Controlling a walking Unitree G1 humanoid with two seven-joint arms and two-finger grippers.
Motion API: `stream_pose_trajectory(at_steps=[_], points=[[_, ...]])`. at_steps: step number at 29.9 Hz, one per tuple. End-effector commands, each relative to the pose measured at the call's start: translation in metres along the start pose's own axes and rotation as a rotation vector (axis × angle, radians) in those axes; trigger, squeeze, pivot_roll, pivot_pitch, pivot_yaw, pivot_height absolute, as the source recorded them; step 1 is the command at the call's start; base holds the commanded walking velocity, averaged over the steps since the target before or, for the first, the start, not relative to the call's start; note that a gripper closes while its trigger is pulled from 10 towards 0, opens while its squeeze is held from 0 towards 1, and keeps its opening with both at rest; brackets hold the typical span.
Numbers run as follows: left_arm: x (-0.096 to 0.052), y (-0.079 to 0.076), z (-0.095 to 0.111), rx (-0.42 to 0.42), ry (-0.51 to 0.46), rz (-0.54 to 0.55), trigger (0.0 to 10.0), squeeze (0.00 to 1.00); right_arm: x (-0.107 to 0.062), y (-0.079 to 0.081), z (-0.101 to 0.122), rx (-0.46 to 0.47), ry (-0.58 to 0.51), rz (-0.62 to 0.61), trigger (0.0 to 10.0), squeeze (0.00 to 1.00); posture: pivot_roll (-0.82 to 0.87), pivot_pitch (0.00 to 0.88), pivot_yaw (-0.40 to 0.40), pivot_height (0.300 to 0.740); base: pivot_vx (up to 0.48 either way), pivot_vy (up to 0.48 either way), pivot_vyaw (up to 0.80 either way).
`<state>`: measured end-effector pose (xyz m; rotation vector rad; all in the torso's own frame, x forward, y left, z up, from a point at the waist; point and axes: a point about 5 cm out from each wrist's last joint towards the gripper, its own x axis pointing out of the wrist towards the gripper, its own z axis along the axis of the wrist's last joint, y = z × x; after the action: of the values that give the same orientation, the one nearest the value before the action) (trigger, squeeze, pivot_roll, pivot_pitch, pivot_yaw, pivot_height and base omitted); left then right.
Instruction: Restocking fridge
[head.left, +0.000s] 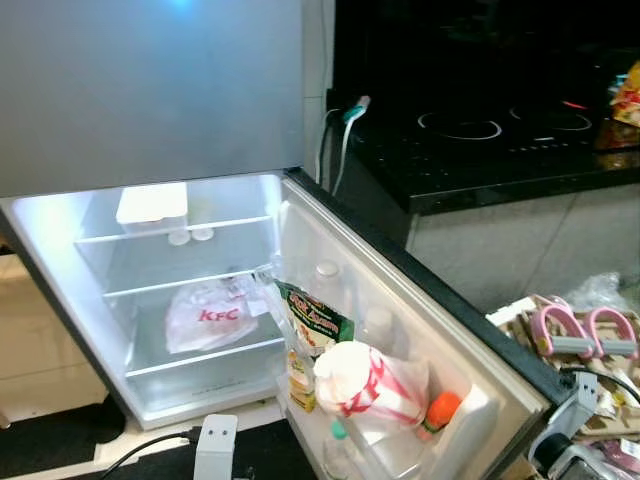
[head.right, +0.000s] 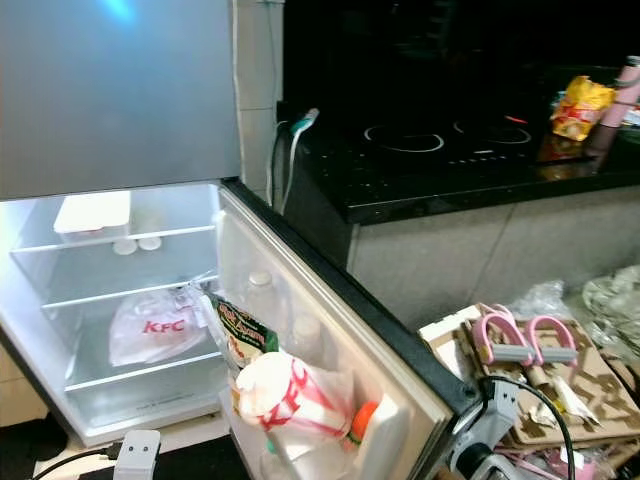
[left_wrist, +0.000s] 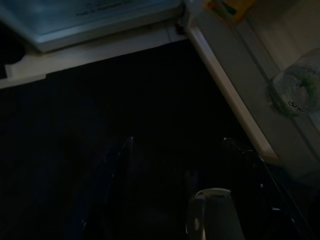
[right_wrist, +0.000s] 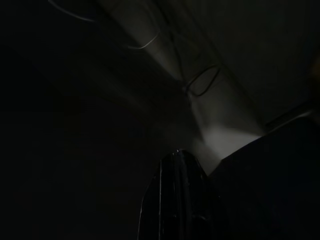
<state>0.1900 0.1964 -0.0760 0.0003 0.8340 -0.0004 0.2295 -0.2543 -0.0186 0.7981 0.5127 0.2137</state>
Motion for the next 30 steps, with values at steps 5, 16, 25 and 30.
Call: stream_pose_trajectory(at_steps=[5, 16, 25, 30], points=[[0.0, 0.004, 0.0, 0.01, 0.014, 0.013, 10.0, 0.0, -0.019, -0.02, 0.001, -0.012, -0.059, -0.16, 10.0, 0.0, -0.01, 0.0, -0.057, 0.738, 0.0, 0.0, 0.0], [0.0, 0.003, 0.0, 0.012, 0.014, 0.012, 10.0, 0.0, -0.024, -0.029, 0.012, 0.138, -0.245, -0.283, 10.0, 0.0, -0.01, 0.0, -0.056, 0.738, 0.0, 0.0, 0.0], [0.0, 0.002, -0.001, 0.011, 0.016, 0.01, 10.0, 0.0, -0.014, -0.003, -0.002, 0.176, -0.086, 0.1, 10.0, 0.0, -0.01, 0.0, -0.058, 0.738, 0.0, 0.0, 0.0], [0.0, 0.002, -0.001, 0.011, 0.015, 0.009, 10.0, 0.0, -0.025, -0.027, 0.001, 0.016, -0.098, -0.244, 10.0, 0.0, -0.01, 0.0, -0.058, 0.738, 0.0, 0.0, 0.0]])
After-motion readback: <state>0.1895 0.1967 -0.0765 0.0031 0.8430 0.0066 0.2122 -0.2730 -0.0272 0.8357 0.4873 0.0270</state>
